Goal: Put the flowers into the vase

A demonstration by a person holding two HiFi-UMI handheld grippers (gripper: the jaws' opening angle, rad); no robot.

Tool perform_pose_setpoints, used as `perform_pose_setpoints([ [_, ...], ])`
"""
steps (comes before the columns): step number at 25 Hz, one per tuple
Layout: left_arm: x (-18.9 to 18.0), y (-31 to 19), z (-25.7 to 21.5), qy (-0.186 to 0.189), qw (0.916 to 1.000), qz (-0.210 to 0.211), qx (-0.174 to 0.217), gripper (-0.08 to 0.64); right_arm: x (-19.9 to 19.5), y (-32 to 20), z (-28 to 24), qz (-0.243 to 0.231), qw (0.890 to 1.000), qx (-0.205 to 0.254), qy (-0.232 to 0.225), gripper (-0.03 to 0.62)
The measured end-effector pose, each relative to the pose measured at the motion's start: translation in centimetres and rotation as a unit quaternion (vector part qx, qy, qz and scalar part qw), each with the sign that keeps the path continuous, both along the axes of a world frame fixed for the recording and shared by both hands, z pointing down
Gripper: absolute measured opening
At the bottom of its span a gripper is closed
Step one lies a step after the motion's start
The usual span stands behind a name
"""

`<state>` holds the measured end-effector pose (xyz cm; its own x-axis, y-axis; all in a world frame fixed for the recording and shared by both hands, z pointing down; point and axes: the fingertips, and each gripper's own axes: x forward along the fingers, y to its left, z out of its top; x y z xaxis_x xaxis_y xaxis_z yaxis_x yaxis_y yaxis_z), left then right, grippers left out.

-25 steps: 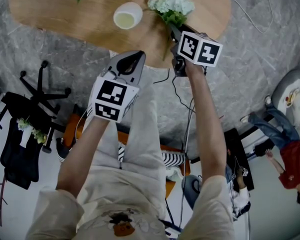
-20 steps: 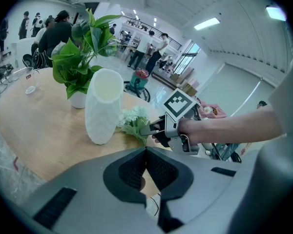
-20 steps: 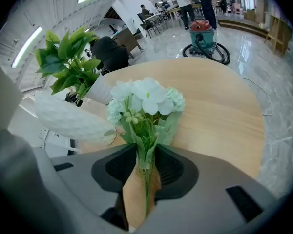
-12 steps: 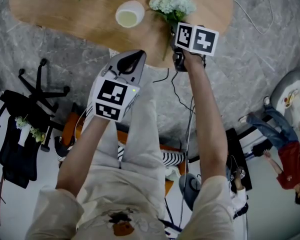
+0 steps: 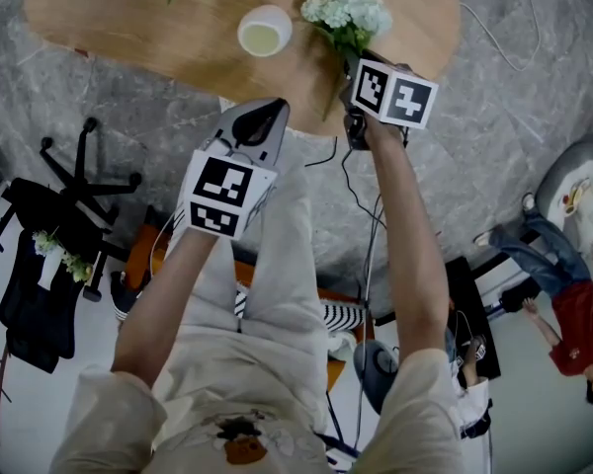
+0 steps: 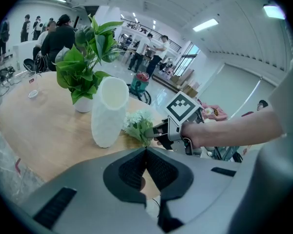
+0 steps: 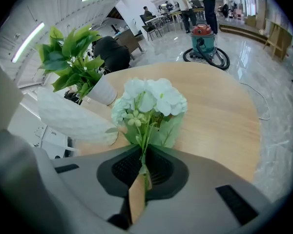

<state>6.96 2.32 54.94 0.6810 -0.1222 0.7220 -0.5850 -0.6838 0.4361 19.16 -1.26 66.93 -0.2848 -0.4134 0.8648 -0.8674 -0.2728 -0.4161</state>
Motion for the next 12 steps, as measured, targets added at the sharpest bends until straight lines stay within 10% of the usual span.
perform_pose_setpoints([
  [12, 0.2, 0.5, -1.6, 0.005, 0.9997, 0.016, 0.015, 0.003, 0.0, 1.1, -3.0, 0.025, 0.999, 0.044, 0.003, 0.02],
])
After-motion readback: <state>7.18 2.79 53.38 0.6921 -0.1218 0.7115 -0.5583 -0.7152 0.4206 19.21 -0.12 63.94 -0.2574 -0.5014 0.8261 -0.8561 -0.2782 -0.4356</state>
